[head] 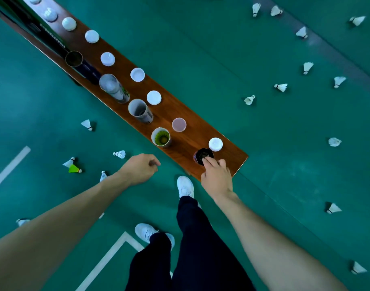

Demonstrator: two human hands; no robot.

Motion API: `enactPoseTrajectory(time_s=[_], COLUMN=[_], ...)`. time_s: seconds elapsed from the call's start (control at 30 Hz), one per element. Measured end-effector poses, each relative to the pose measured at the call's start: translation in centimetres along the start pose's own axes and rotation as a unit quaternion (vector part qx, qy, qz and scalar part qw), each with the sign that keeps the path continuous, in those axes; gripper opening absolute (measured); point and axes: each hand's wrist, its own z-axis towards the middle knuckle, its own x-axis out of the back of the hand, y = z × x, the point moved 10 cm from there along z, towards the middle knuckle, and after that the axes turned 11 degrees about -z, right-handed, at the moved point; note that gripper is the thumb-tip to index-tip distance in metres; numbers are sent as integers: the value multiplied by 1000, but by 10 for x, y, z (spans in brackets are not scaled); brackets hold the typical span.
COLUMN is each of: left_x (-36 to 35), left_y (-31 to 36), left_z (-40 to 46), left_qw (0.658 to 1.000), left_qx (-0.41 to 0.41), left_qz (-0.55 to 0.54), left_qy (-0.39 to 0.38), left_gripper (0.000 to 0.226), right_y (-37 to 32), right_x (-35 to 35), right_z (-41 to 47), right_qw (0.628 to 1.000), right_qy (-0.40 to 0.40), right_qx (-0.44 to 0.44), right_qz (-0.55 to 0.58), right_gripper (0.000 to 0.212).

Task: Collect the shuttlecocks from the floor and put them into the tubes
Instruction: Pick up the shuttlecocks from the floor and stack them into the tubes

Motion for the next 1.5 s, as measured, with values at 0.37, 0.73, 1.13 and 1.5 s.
enactPoseTrajectory(time_s=[0.37, 0.73, 1.13, 1.5], left_x=[-13, -42, -99, -70], left_y=[22, 65, 57, 77], left_z=[6, 32, 73, 61], left_qw=[999, 998, 994, 995], left_qx=[-11, -54, -87, -43], left_qz=[15, 6, 20, -88], left_qy=[-28, -41, -70, -18], left_gripper=[10, 12, 14, 24], right_y=[2, 77, 84, 147], right_x=[-34, 29, -87, -41], right_z=[43, 55, 173, 93], right_qw=[992, 964, 995, 769], right_qy=[-125, 113, -66, 108], right_qx=[-28, -125, -69, -278], right_qz=[-9, 208, 29, 566], right_gripper=[47, 31, 75, 19])
